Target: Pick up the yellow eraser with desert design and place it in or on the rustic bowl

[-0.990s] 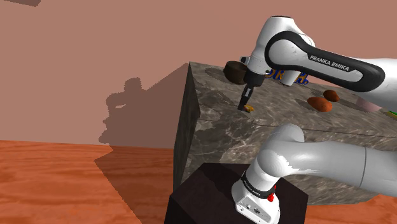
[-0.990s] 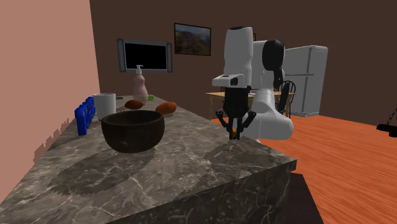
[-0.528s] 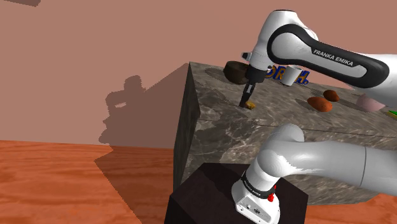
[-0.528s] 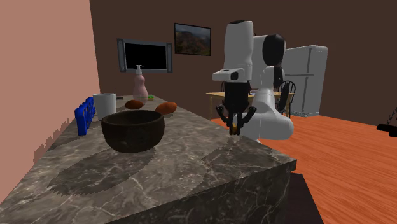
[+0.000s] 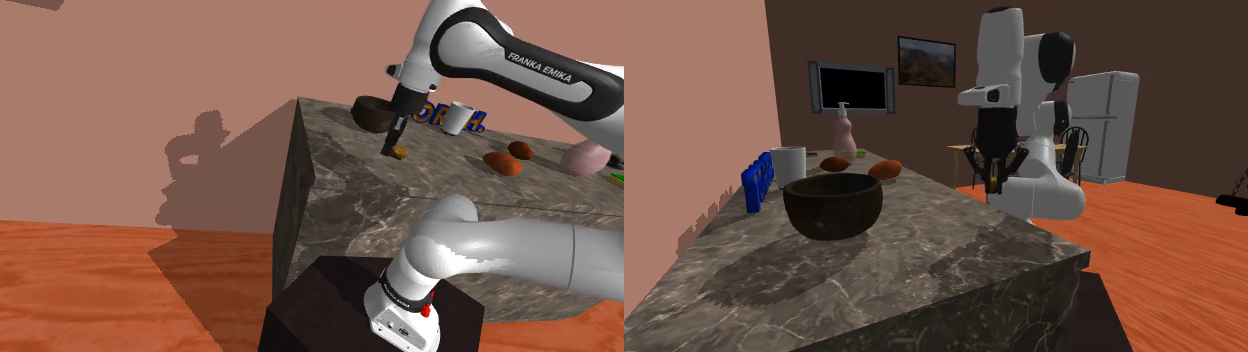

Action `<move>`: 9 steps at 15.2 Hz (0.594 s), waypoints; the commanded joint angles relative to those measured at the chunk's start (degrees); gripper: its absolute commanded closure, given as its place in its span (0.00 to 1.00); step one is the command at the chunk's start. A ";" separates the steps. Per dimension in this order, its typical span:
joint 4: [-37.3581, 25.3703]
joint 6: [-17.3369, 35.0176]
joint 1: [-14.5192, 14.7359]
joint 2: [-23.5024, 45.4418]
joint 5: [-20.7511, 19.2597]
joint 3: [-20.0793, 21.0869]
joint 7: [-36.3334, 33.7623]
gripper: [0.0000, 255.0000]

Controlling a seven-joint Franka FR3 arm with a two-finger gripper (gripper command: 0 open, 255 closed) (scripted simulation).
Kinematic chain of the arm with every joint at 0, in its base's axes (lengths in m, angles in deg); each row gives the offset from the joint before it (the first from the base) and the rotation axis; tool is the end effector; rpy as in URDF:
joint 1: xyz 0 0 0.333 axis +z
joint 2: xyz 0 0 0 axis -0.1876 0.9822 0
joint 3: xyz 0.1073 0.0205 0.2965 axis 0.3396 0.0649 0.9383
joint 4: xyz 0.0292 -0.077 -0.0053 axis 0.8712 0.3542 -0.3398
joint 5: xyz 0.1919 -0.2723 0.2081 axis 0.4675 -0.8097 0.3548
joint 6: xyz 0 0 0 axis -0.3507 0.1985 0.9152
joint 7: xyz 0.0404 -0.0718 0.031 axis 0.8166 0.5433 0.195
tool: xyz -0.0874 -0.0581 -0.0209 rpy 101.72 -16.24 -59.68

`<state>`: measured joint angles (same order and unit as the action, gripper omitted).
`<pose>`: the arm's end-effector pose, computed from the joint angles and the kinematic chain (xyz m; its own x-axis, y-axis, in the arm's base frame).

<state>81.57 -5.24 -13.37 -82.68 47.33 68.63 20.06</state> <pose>0.2111 -0.0875 0.5687 0.9616 0.2742 0.0088 0.2742 -0.9617 0.0039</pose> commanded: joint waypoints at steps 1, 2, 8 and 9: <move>-1.88 -1.23 0.14 0.67 0.23 0.22 0.05 1.00; -2.80 -1.81 0.20 1.00 0.34 0.33 0.07 1.00; -8.56 -5.32 0.55 3.25 0.93 0.87 0.22 1.00; -9.54 -5.90 0.61 3.65 1.02 0.95 0.25 1.00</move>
<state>73.24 -10.49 -12.84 -79.60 48.26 69.53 20.26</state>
